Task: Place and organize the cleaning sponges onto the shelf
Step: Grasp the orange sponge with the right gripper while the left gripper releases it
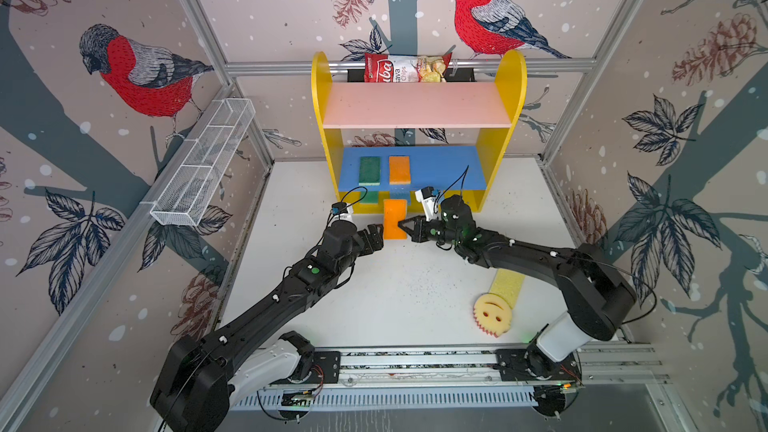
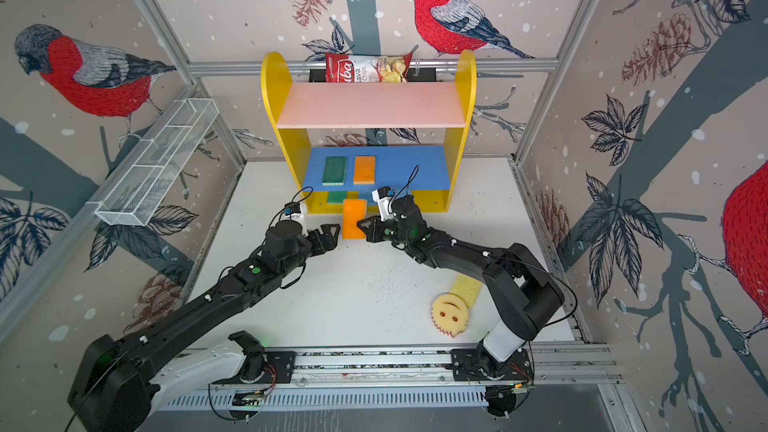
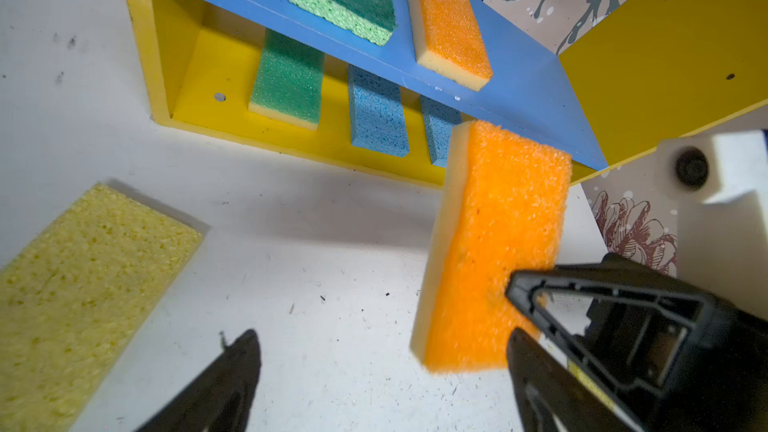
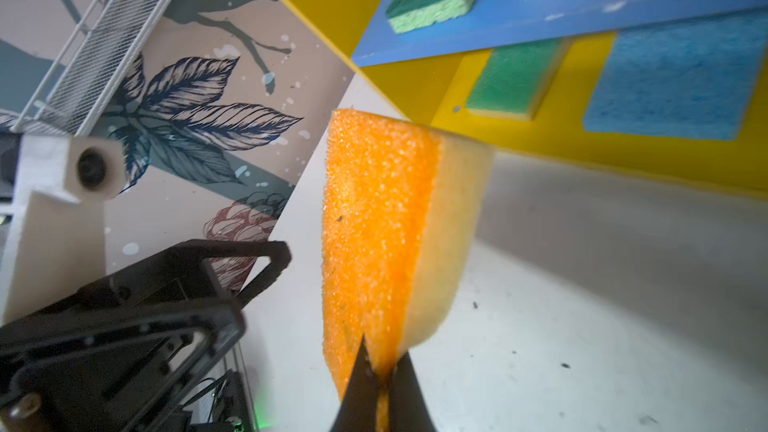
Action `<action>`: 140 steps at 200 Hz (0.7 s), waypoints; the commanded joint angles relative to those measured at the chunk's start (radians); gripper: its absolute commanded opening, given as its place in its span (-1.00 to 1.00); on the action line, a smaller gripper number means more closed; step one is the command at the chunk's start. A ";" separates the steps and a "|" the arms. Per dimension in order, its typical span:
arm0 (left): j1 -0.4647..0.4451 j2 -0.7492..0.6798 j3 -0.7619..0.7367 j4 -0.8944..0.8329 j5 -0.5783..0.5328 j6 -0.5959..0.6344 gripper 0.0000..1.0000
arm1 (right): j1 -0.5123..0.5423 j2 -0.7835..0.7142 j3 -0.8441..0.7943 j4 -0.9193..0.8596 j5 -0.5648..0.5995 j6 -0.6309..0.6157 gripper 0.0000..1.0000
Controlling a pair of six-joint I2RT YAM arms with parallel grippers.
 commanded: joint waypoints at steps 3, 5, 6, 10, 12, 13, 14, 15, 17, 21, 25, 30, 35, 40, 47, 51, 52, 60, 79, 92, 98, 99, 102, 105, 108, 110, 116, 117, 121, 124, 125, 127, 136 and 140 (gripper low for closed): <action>0.003 -0.028 -0.012 0.017 -0.031 0.007 0.96 | -0.061 -0.014 0.042 -0.152 0.035 -0.073 -1.00; 0.003 -0.029 -0.014 0.015 -0.033 0.008 0.96 | -0.067 -0.015 0.045 -0.159 0.035 -0.075 -1.00; 0.003 -0.031 -0.014 0.015 -0.033 0.008 0.96 | -0.070 -0.016 0.046 -0.162 0.036 -0.077 -1.00; 0.004 -0.036 -0.015 0.013 -0.037 0.007 0.96 | -0.082 -0.019 0.052 -0.175 0.039 -0.083 -1.00; 0.004 -0.038 -0.016 0.010 -0.039 0.008 0.96 | -0.088 -0.022 0.053 -0.182 0.039 -0.087 -1.00; 0.004 -0.040 -0.016 0.010 -0.040 0.007 0.96 | -0.090 -0.022 0.054 -0.184 0.039 -0.088 -1.00; 0.005 -0.041 -0.016 0.010 -0.042 0.008 0.96 | -0.094 -0.023 0.055 -0.187 0.039 -0.088 -1.00; 0.006 -0.042 -0.017 0.009 -0.042 0.008 0.96 | -0.098 -0.022 0.056 -0.190 0.040 -0.090 -1.00; 0.005 -0.045 -0.019 0.008 -0.043 0.007 0.96 | -0.103 -0.024 0.058 -0.197 0.041 -0.093 -1.00; 0.005 -0.050 -0.020 0.007 -0.046 0.008 0.96 | -0.114 -0.027 0.062 -0.210 0.040 -0.100 -1.00; 0.006 -0.055 -0.021 0.003 -0.050 0.008 0.96 | -0.126 -0.031 0.067 -0.222 0.039 -0.105 -1.00; 0.005 -0.060 -0.022 -0.001 -0.058 0.006 0.96 | -0.140 -0.034 0.072 -0.237 0.039 -0.112 -1.00; 0.004 -0.066 -0.023 -0.006 -0.065 0.005 0.96 | -0.152 -0.038 0.076 -0.250 0.039 -0.118 -1.00; 0.005 -0.071 -0.025 -0.009 -0.072 0.003 0.96 | -0.164 -0.043 0.076 -0.260 0.039 -0.125 -1.00; 0.006 -0.076 -0.027 -0.012 -0.079 0.003 0.96 | -0.179 -0.052 0.076 -0.269 0.041 -0.135 -1.00; 0.007 -0.079 -0.029 -0.013 -0.080 0.001 0.96 | -0.186 -0.056 0.075 -0.274 0.043 -0.140 -1.00; 0.006 -0.079 -0.031 -0.013 -0.081 0.001 0.96 | -0.188 -0.058 0.075 -0.276 0.044 -0.140 -1.00; 0.006 -0.084 -0.032 -0.012 -0.086 0.002 0.96 | -0.202 -0.064 0.077 -0.287 0.052 -0.151 -1.00; 0.008 -0.087 -0.033 -0.014 -0.091 0.003 0.96 | -0.228 -0.069 0.098 -0.324 0.083 -0.176 -1.00; 0.009 -0.086 -0.029 -0.017 -0.091 0.004 0.96 | -0.238 -0.062 0.125 -0.353 0.112 -0.199 -1.00; 0.009 -0.085 -0.028 -0.017 -0.091 0.006 0.96 | -0.242 -0.058 0.136 -0.362 0.124 -0.206 -1.00; 0.008 -0.084 -0.029 -0.016 -0.090 0.006 0.96 | -0.242 -0.057 0.137 -0.363 0.126 -0.206 -1.00; 0.010 -0.083 -0.029 -0.016 -0.090 0.008 0.96 | -0.243 -0.054 0.144 -0.366 0.132 -0.210 -1.00; 0.011 -0.082 -0.029 -0.017 -0.091 0.008 0.96 | -0.246 -0.051 0.149 -0.369 0.138 -0.212 -1.00; 0.011 -0.080 -0.028 -0.017 -0.091 0.008 0.96 | -0.246 -0.046 0.156 -0.372 0.144 -0.212 -1.00; 0.011 -0.078 -0.028 -0.018 -0.091 0.007 0.96 | -0.246 -0.045 0.160 -0.374 0.148 -0.212 -1.00; 0.011 -0.075 -0.027 -0.020 -0.089 0.005 0.96 | -0.247 -0.038 0.171 -0.378 0.159 -0.211 -1.00; 0.011 -0.075 -0.027 -0.020 -0.089 0.004 0.96 | -0.247 -0.036 0.173 -0.379 0.161 -0.210 -1.00; 0.011 -0.073 -0.027 -0.022 -0.088 0.002 0.96 | -0.247 -0.032 0.180 -0.379 0.168 -0.210 -1.00; 0.012 -0.072 -0.029 -0.021 -0.087 0.001 0.96 | -0.246 -0.028 0.185 -0.379 0.170 -0.211 -1.00; 0.011 -0.072 -0.029 -0.021 -0.087 0.000 0.96 | -0.246 -0.026 0.186 -0.379 0.171 -0.210 -1.00; 0.012 -0.071 -0.028 -0.020 -0.086 -0.001 0.96 | -0.245 -0.023 0.190 -0.379 0.172 -0.210 -1.00; 0.011 -0.070 -0.032 -0.018 -0.084 -0.004 0.96 | -0.244 -0.013 0.204 -0.377 0.178 -0.212 -1.00; 0.011 -0.072 -0.033 -0.016 -0.082 -0.006 0.96 | -0.242 -0.008 0.211 -0.375 0.181 -0.214 -1.00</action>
